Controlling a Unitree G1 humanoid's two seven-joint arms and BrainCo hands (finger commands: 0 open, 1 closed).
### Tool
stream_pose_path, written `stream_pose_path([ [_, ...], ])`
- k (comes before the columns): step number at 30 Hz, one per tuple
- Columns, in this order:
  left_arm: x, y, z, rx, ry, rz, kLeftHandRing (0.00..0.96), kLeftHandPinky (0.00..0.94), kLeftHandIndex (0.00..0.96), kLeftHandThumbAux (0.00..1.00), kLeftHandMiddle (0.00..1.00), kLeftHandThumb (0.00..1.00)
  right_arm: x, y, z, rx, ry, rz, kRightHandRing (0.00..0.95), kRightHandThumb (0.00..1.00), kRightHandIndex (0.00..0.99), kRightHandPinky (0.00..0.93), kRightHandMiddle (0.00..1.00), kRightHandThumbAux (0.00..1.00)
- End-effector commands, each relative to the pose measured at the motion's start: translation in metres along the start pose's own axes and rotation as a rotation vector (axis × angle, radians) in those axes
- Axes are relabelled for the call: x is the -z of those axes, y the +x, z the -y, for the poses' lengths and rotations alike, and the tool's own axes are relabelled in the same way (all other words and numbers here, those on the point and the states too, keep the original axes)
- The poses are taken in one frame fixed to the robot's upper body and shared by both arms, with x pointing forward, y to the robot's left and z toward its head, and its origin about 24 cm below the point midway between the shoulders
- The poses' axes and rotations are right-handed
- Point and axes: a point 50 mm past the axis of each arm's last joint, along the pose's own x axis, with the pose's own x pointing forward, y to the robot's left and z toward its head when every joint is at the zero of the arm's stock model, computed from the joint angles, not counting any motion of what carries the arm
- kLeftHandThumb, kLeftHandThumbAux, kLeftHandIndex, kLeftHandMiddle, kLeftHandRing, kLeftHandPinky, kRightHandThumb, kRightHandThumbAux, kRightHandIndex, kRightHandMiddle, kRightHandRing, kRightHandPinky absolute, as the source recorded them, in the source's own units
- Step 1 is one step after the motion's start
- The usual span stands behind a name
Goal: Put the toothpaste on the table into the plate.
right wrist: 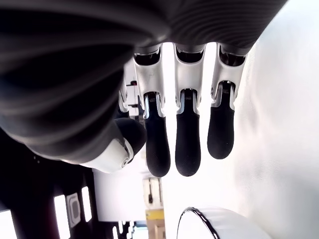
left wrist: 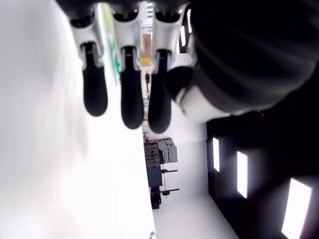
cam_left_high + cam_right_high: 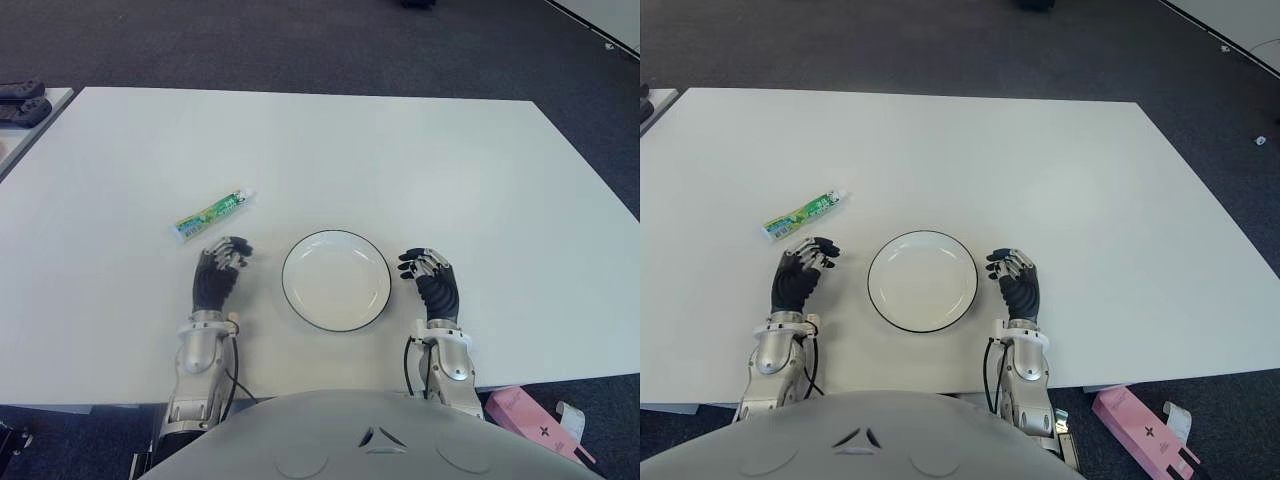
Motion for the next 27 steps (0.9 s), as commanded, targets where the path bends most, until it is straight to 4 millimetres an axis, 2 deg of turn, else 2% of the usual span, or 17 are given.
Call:
stream_pose_path([
  [1,-0.007,0.002,-0.002,-0.02,0.156,0.062,0.465,0.471,0.428,0.722,0.478,0.719,0.003,-0.001,-0.003,0.006,0.011,-0.023,0.51,0.709,0.428,0.512,0.496,0.726],
  [4,-0.013,0.003,-0.003,-0.041,0.261,0.103,0.471,0.47,0.427,0.722,0.481,0.718,0.003,-0.001,-0.003,0.009,0.011,-0.023,0.511,0.709,0.428,0.512,0.496,0.726],
  [8,-0.02,0.006,-0.005,-0.108,0.534,0.2,0.495,0.494,0.425,0.722,0.484,0.714,0.004,0.0,-0.003,0.007,0.011,-0.023,0.51,0.71,0.428,0.508,0.494,0.726],
  [12,-0.029,0.019,-0.011,-0.113,0.65,0.277,0.511,0.503,0.422,0.723,0.488,0.703,0.005,0.001,-0.002,0.005,0.007,-0.022,0.509,0.71,0.428,0.508,0.495,0.726],
  [16,-0.036,0.026,-0.019,-0.106,0.718,0.309,0.472,0.463,0.418,0.723,0.44,0.689,0.006,0.002,-0.002,0.007,0.012,-0.022,0.509,0.71,0.429,0.508,0.496,0.726],
  [17,-0.04,0.028,-0.021,-0.104,0.738,0.315,0.435,0.433,0.359,0.701,0.4,0.512,0.006,0.002,-0.002,0.008,0.013,-0.023,0.509,0.71,0.429,0.508,0.497,0.726],
  [20,-0.048,0.037,-0.028,-0.101,0.789,0.322,0.38,0.393,0.276,0.648,0.343,0.309,0.006,0.003,-0.002,0.008,0.016,-0.024,0.508,0.71,0.429,0.507,0.497,0.726],
  [22,-0.054,0.046,-0.031,-0.101,0.828,0.326,0.349,0.377,0.238,0.582,0.312,0.295,0.007,0.003,-0.002,0.01,0.014,-0.023,0.509,0.71,0.429,0.509,0.498,0.726],
  [23,-0.056,0.05,-0.033,-0.101,0.845,0.328,0.331,0.367,0.218,0.52,0.295,0.319,0.007,0.003,-0.002,0.012,0.012,-0.022,0.51,0.71,0.429,0.51,0.499,0.726],
  [27,-0.063,0.066,-0.036,-0.092,0.939,0.333,0.274,0.327,0.157,0.375,0.241,0.393,0.008,0.004,-0.001,0.019,0.0,-0.019,0.512,0.71,0.429,0.51,0.501,0.727],
])
